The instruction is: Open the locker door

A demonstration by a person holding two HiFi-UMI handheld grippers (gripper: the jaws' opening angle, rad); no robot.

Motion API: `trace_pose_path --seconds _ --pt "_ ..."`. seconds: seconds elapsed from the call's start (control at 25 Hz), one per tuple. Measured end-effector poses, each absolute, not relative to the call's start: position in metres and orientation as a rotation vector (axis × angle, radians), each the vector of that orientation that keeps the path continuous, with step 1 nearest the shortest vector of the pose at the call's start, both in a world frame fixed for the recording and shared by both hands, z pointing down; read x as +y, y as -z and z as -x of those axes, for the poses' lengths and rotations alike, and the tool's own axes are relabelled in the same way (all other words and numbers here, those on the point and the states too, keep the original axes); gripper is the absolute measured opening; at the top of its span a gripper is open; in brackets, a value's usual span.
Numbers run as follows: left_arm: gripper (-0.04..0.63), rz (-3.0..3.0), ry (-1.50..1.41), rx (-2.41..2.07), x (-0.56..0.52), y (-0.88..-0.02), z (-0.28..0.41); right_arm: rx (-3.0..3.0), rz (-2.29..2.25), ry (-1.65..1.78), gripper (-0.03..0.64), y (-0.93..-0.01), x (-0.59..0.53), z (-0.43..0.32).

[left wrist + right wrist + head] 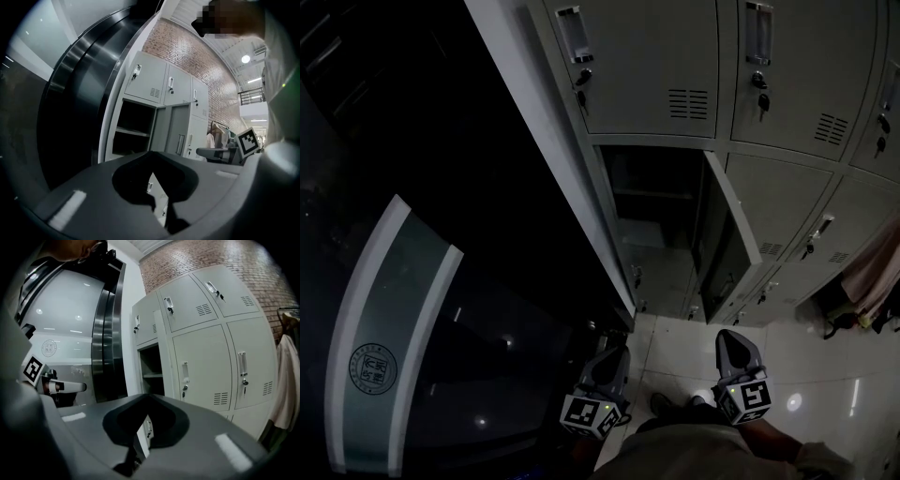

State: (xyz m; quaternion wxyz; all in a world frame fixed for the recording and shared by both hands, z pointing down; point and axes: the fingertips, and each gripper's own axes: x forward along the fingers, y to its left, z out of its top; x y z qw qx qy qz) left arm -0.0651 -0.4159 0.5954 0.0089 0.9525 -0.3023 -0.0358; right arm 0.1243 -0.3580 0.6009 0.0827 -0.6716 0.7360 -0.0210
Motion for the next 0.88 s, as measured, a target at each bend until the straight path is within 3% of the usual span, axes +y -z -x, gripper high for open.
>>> trace_pose_path --seconds 0.4,0.56,0.76,0.88 --pt "0.014 -2.942 0.122 -1.066 -0.385 -0.572 0.088 2.262 1.990 0.030 0.002 -0.571 -0.330 -0.116" --pt "0.014 -2.972 0.146 -1.051 -0.354 -0.560 0.076 2.288 2.007 0.087 0.002 -0.567 -0.292 -0.120" --pt "0.014 -2.935 0.153 -1.072 -0.295 -0.549 0.066 2.220 1.914 -0.124 0.002 -0.544 -0.235 -0.131" --pt "0.014 -2.930 0.154 -1.057 -0.253 -0.542 0.058 2.249 1.930 -0.034 0.002 -0.537 -0.189 -0.136"
